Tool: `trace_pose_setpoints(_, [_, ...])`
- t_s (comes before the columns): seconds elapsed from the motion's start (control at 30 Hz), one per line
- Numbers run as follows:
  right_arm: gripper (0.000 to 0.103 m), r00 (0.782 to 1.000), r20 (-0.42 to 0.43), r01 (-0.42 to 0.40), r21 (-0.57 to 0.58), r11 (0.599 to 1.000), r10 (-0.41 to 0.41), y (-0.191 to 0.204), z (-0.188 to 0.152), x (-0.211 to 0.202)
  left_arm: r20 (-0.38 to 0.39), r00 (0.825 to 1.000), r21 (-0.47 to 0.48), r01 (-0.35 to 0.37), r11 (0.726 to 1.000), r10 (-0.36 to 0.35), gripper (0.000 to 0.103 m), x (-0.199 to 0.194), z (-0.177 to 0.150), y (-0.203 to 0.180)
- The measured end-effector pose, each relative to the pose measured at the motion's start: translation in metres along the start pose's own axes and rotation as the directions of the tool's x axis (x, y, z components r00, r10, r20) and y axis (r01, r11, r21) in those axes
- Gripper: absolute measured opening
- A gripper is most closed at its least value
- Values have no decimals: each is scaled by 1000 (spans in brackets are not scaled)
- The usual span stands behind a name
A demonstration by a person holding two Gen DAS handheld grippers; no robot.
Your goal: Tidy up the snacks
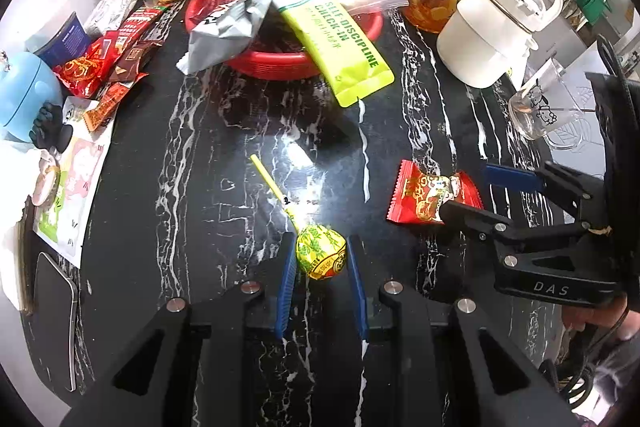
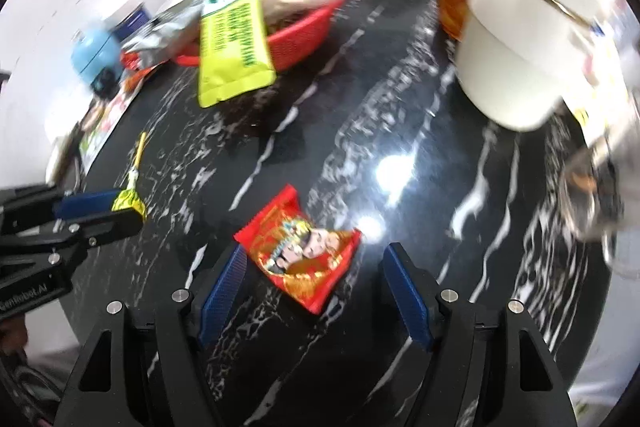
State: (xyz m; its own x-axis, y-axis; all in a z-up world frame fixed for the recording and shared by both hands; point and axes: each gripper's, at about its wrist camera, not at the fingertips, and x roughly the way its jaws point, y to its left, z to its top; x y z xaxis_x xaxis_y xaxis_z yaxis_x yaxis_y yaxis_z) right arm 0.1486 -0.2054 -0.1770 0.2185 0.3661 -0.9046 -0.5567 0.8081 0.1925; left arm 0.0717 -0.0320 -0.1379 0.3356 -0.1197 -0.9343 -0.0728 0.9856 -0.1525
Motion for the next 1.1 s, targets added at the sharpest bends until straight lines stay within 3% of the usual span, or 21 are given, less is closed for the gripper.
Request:
trace_pose_setpoints(0.13, [72, 999, -39, -30, -114, 993, 26, 10, 5, 8, -8, 1000, 3, 6, 1000, -6, 24, 2, 0, -2])
trace_pose_setpoints(0.27, [72, 995, -98, 5, -249, 968, -31, 21, 8, 24, -19, 1000, 13, 8, 1000, -8, 24, 4, 0, -4])
trace_pose_setpoints(0.43, [70, 987, -153, -4, -318, 948, -48, 27, 8, 37, -20, 1000, 14, 9, 1000, -9, 24, 5, 1, -5])
trace_pose_setpoints(0.53, [48, 987, -138, 30, -334, 942, -80, 31, 6, 40, -17, 1000, 17, 1, 1000, -1, 24, 4, 1, -5])
trace_pose_setpoints(0.57, [36, 988, -128, 36, -330, 943, -82, 31, 5, 39, -17, 1000, 18, 2, 1000, -2, 24, 3, 1, -5])
trace_pose_setpoints(0.63, [31, 989, -126, 29, -310, 950, -71, 30, 3, 38, -15, 1000, 17, 4, 1000, -3, 24, 2, 0, -5])
trace_pose_setpoints(0.67, [11, 990, -124, 29, -296, 955, -68, 29, 2, 36, -14, 1000, 17, 5, 1000, -5, 24, 1, 0, -5])
trace_pose_setpoints(0.7, [1, 990, -126, 27, -281, 959, -65, 28, 0, 36, -13, 1000, 17, 6, 1000, -6, 24, 0, 0, -4])
trace_pose_setpoints(1.0, [2, 989, -139, -65, -73, 995, 55, 12, -19, 24, 9, 1000, 9, 6, 1000, -6, 24, -12, -3, -2])
trace_pose_setpoints(1.07, [8, 988, -137, -80, -21, 997, 77, 10, -18, 23, 14, 1000, 2, 2, 1000, -2, 24, -15, -4, 1])
trace_pose_setpoints(1.1, [22, 988, -137, -76, -7, 997, 74, 9, -16, 22, 17, 1000, -2, -1, 1000, 1, 24, -16, -5, 3])
